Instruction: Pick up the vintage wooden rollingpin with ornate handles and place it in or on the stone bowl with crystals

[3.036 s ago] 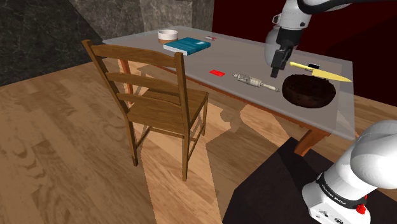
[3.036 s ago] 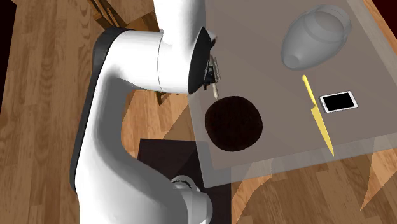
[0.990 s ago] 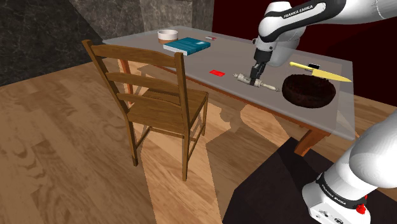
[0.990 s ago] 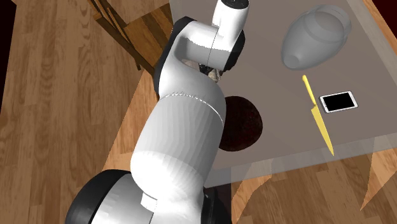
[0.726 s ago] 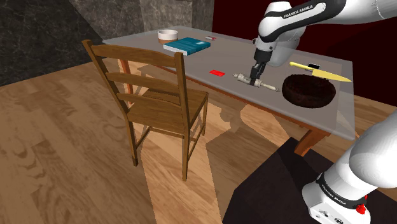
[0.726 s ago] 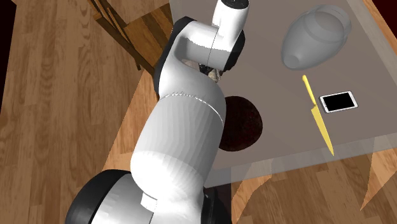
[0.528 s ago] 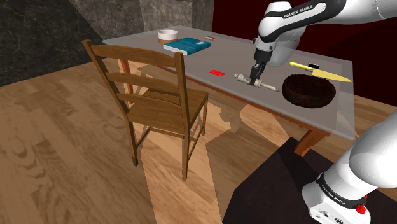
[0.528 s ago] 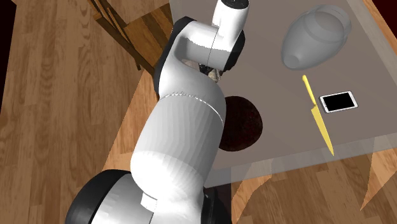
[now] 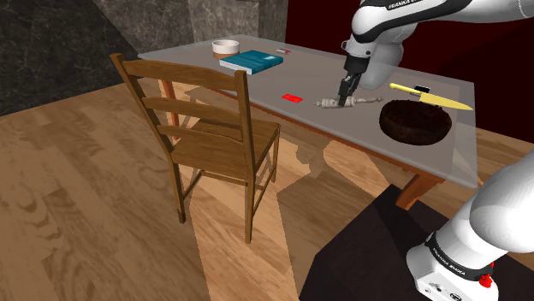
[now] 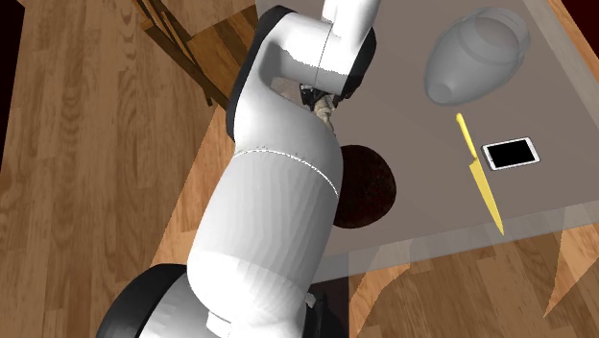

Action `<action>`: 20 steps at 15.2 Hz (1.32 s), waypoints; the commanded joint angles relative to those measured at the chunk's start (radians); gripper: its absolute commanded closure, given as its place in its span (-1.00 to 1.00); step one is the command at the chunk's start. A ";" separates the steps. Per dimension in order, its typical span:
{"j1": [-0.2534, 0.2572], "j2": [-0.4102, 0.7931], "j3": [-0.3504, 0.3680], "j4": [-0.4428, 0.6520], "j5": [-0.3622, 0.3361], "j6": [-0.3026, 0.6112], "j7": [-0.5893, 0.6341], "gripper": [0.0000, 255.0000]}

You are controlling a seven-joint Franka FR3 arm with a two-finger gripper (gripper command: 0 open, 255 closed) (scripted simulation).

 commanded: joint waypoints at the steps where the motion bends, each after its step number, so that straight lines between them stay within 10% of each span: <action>1: 0.000 -0.006 0.001 0.023 -0.002 -0.029 0.003 1.00; 20: 0.001 -0.010 0.002 0.275 -0.004 -0.285 0.015 1.00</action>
